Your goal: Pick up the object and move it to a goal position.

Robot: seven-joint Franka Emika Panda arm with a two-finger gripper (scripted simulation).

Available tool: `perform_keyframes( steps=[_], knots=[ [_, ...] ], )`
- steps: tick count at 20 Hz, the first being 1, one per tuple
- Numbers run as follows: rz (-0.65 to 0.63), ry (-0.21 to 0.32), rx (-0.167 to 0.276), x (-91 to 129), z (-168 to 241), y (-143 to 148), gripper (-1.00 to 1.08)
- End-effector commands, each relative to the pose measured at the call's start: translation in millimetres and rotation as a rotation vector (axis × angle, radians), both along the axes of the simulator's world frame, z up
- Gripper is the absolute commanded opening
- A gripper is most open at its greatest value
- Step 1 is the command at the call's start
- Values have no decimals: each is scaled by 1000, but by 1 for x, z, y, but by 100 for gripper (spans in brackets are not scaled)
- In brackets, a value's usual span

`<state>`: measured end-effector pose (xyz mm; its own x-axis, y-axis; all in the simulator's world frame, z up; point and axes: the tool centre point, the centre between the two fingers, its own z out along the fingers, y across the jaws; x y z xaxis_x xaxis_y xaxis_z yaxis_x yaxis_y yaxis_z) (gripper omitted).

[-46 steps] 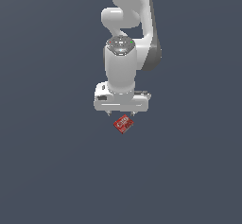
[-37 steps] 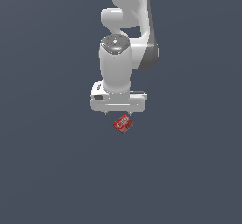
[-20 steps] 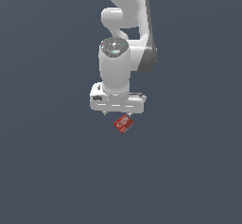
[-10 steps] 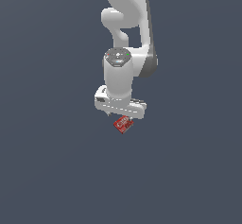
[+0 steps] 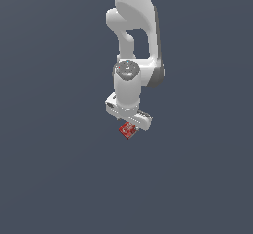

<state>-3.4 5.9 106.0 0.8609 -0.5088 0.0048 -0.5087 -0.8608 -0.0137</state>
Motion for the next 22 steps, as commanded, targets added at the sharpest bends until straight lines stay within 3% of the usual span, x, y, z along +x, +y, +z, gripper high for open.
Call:
perform_keyframes(
  steps=[1, 11, 22],
  knots=[
    [-66, 3, -1, -4, -10, 2, 100],
    [-241, 11, -6, -16, -35, 7, 100],
    [-280, 13, -8, -19, -42, 8, 100]
  ],
)
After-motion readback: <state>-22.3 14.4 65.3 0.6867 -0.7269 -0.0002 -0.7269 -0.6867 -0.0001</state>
